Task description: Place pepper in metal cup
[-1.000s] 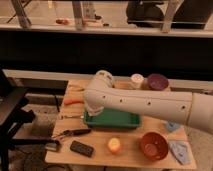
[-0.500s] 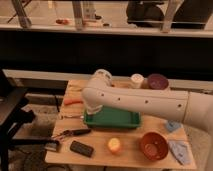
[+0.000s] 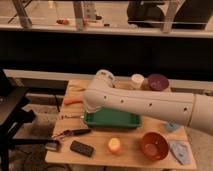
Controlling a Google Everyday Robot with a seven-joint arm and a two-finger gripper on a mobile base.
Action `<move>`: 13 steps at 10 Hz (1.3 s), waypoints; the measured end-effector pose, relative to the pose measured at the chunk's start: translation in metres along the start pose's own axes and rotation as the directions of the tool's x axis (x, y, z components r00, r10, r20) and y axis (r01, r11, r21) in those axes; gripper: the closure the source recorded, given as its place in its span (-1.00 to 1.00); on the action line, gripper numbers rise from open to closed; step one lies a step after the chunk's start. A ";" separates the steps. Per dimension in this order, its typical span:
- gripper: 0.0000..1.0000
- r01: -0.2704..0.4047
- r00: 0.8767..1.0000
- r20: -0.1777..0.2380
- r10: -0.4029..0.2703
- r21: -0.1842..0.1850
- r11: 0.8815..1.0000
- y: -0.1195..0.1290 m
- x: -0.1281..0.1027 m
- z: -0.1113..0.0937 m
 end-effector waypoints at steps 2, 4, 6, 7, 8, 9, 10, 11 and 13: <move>-0.58 0.002 1.000 0.000 -0.002 -0.004 1.000 0.001 -0.003 0.000; -0.60 -0.014 1.000 0.023 0.014 -0.014 1.000 0.001 -0.001 0.002; -0.60 -0.018 0.999 0.040 0.019 -0.019 1.000 0.001 -0.002 0.003; -0.60 -0.018 0.999 0.047 0.019 -0.020 1.000 -0.001 -0.003 0.003; -0.60 -0.020 0.998 0.055 0.021 -0.021 1.000 -0.001 -0.003 0.004; -0.60 -0.028 0.998 0.064 0.029 -0.024 0.999 -0.003 -0.003 0.004; -0.60 -0.032 0.996 0.083 0.034 -0.030 0.999 -0.008 -0.005 0.006; -0.60 -0.032 0.995 0.098 0.035 -0.035 0.999 -0.011 -0.007 0.009; -0.60 -0.024 0.990 0.136 0.030 -0.048 0.999 -0.023 -0.014 0.016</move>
